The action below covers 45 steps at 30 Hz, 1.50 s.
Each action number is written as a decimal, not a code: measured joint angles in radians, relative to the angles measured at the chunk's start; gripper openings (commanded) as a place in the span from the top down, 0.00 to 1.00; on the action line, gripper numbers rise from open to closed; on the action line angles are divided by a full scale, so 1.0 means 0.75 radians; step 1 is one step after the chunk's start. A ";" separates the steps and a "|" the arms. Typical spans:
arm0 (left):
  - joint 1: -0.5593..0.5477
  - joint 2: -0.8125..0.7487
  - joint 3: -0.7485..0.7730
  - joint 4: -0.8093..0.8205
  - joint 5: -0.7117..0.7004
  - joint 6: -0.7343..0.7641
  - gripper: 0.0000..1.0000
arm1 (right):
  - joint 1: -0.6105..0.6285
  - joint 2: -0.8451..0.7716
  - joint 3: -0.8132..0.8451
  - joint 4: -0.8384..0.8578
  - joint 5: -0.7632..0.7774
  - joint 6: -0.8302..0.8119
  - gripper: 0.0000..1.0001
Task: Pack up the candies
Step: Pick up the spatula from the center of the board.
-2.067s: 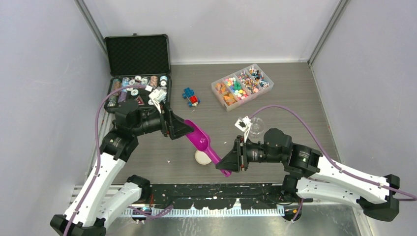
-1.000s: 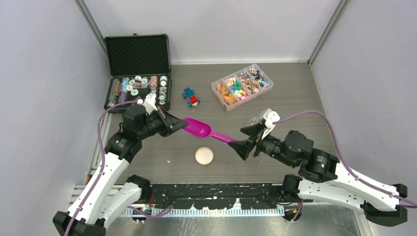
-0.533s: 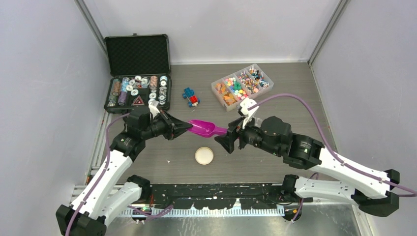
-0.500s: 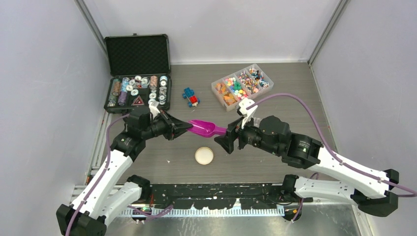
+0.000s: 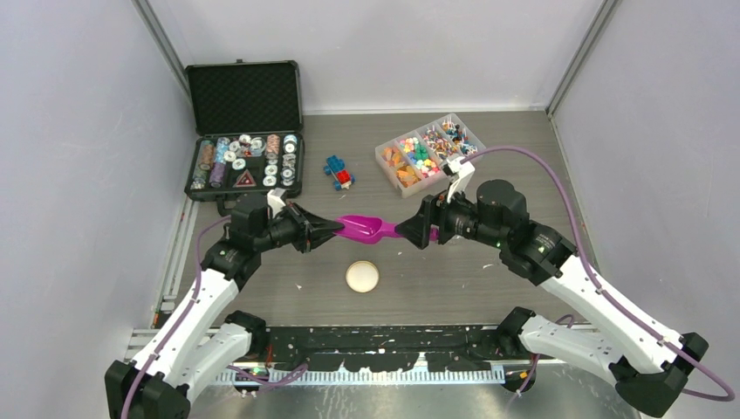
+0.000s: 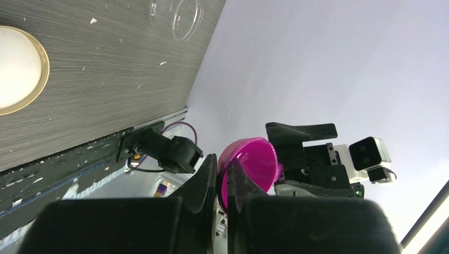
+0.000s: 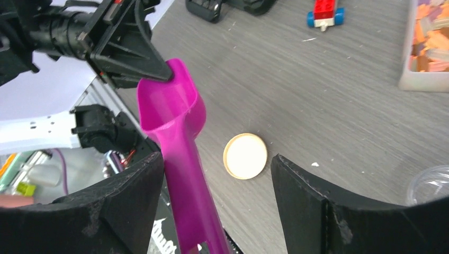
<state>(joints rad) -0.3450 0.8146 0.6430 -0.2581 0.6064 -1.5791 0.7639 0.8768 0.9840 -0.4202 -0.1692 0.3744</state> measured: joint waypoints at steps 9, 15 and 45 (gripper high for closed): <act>0.001 0.001 0.000 0.009 0.007 -0.015 1.00 | -0.026 0.016 -0.023 0.024 -0.244 0.021 0.27; 0.010 0.001 -0.004 0.007 -0.002 -0.015 1.00 | -0.027 0.062 -0.023 0.030 -0.299 0.009 0.46; 0.012 0.001 -0.015 -0.075 -0.001 -0.020 1.00 | -0.032 0.129 0.040 -0.043 -0.405 -0.223 0.41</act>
<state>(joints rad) -0.3363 0.8154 0.6315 -0.3145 0.6060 -1.5944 0.7403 0.9737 1.0138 -0.4522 -0.4728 0.2070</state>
